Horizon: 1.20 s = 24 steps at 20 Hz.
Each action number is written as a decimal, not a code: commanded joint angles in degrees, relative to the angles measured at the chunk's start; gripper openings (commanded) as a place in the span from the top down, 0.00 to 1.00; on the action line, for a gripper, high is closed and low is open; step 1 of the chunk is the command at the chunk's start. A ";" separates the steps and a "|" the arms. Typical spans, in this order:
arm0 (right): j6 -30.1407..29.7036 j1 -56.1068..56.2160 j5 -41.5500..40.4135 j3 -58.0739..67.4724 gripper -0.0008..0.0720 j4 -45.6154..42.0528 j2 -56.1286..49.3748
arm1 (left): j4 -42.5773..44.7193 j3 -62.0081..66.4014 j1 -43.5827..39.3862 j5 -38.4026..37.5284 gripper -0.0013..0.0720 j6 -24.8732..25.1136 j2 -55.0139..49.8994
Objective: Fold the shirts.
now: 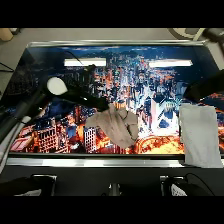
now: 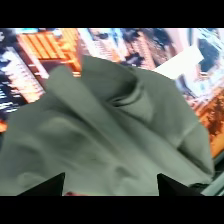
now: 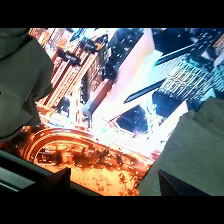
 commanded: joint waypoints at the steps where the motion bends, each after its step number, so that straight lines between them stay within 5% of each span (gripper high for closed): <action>1: -1.18 0.61 -4.83 -16.48 0.24 5.07 -1.22 | 5.92 -3.39 11.96 -9.46 0.00 -1.22 2.78; 4: -3.23 4.07 -12.28 -31.06 0.19 10.75 -1.20 | 2.97 -14.88 13.42 -5.51 0.00 -0.90 2.71; 6: -4.94 6.69 -17.07 -37.88 0.06 14.84 -1.29 | -1.33 -22.12 11.93 1.62 0.00 -0.35 2.69; 9: -6.03 8.50 -20.06 -42.01 0.06 17.25 -2.16 | -5.35 -27.47 9.84 9.90 0.00 -0.35 1.49; 16: -7.54 8.50 -23.41 -42.14 0.06 21.46 -3.28 | -9.33 -27.39 7.76 14.73 0.01 2.01 -5.22; 22: -9.20 8.52 -26.10 -42.14 0.07 29.31 -10.75 | -10.60 -27.26 7.80 17.68 0.95 2.73 -6.19; 24: -9.53 8.50 -26.62 -42.14 0.12 29.44 -13.49 | -10.64 -26.64 7.80 17.25 0.95 4.52 -5.99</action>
